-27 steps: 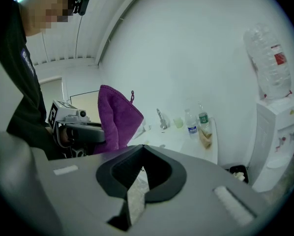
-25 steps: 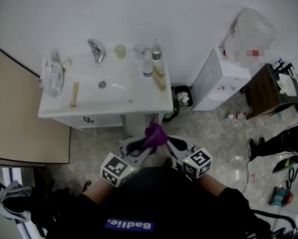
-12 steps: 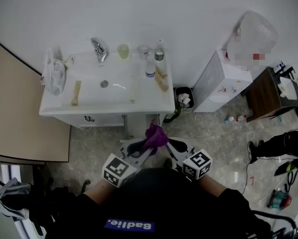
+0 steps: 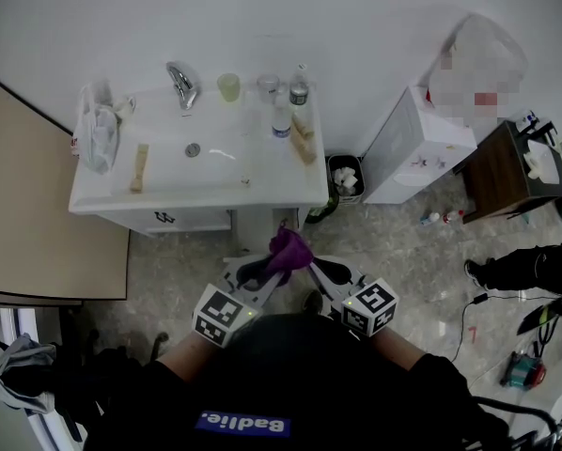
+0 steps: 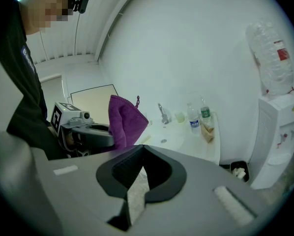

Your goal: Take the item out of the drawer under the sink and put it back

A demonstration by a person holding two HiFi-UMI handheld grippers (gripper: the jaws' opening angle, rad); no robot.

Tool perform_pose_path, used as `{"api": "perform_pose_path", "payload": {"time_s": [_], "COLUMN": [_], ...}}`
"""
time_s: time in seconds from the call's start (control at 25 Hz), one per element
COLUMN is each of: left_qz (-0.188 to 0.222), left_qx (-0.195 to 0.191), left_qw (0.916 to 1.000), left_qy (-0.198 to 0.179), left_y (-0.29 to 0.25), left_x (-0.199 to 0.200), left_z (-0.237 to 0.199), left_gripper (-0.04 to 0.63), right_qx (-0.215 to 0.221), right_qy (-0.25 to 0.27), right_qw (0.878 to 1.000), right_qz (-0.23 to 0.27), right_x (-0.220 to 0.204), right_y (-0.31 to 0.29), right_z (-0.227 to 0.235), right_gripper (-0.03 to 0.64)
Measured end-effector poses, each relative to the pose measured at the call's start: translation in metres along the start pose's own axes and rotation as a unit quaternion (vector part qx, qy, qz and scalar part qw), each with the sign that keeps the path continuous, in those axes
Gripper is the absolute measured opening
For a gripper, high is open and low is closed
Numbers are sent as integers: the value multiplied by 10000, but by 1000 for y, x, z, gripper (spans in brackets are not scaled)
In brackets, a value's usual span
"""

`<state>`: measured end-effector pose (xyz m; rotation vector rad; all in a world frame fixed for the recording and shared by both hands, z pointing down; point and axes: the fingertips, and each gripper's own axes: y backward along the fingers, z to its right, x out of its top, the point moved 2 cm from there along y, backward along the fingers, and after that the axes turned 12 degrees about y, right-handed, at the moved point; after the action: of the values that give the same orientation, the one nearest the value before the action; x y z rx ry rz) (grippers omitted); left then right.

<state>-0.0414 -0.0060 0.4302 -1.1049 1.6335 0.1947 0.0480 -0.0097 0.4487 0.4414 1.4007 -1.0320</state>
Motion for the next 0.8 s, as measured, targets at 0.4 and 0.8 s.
{"api": "perform_pose_path", "payload": {"time_s": [0.4,0.8], "left_qz": [-428,-1215], "left_qx": [382,776], "left_qw": [9982,9883], "left_qy": [-146,-505], "left_y": [-22,-72], "left_x": [-29,-84], "left_z": [-32,-98], "left_gripper": [91,91], "right_qx": [-130,-520], "right_qy": [-187,-594], "right_qw": [9996,9963], "right_qz": [-138,-351], "right_x": [-15,-42], "right_y": [6,27], "right_z": [7,30], "right_gripper": [2,2]}}
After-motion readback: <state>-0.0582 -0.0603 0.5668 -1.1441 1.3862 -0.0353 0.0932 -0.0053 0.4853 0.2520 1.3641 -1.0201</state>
